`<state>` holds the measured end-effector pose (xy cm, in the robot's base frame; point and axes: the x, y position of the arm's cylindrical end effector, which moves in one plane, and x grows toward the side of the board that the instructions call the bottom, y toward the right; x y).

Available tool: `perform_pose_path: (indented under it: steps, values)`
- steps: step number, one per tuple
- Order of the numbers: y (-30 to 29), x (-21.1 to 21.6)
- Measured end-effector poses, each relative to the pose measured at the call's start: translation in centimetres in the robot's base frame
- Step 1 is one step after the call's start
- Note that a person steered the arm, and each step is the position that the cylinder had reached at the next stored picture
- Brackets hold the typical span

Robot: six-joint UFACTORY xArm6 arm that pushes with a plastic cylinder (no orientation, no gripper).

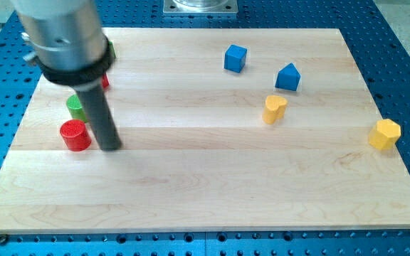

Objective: Move the triangle below the blue cube

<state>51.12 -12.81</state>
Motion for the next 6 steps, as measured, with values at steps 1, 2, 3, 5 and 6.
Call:
perform_pose_path:
  steps: [1,2,3,5,6]
  values:
    - [1.5,4.4]
    - [4.4,5.5]
    - [4.5,6.0]
    - [4.5,6.6]
    - [4.5,7.2]
